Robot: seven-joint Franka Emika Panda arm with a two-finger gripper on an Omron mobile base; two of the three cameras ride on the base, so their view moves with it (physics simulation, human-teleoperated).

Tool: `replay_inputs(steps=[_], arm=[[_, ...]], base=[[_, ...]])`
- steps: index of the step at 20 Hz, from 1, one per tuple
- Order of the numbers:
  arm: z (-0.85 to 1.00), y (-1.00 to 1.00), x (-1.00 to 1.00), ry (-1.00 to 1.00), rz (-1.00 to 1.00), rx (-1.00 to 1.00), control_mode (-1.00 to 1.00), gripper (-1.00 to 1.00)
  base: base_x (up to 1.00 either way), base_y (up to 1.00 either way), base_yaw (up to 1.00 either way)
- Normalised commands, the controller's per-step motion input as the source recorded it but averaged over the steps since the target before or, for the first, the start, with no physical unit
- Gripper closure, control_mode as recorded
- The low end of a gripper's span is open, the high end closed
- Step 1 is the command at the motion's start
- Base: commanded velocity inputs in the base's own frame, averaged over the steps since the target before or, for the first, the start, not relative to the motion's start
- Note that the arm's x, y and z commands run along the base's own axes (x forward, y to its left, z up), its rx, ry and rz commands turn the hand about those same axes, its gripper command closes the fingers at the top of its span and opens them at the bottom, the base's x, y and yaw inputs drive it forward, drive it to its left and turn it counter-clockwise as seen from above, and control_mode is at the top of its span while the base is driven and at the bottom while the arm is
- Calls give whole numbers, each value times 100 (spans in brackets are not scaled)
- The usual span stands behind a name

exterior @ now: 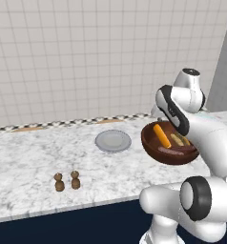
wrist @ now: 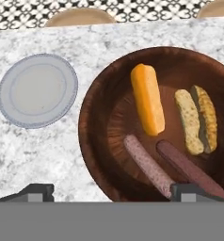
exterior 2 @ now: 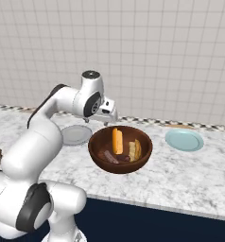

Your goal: Place one bun and one sausage from the bowl on each plate.

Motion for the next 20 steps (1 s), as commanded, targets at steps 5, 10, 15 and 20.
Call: replay_inputs(steps=[5,10,15,20], arm=[[-51,-35,11,-1,-1,0,-100,-100],[-38,-19,24,-1,0,0,-100,-100],[-48,-13,28,0,0,0,-100,-100],[-43,-2,23,-1,0,0,-100,-100]], base=[[0,0,0],[0,0,0],[0,0,0],[0,0,0]])
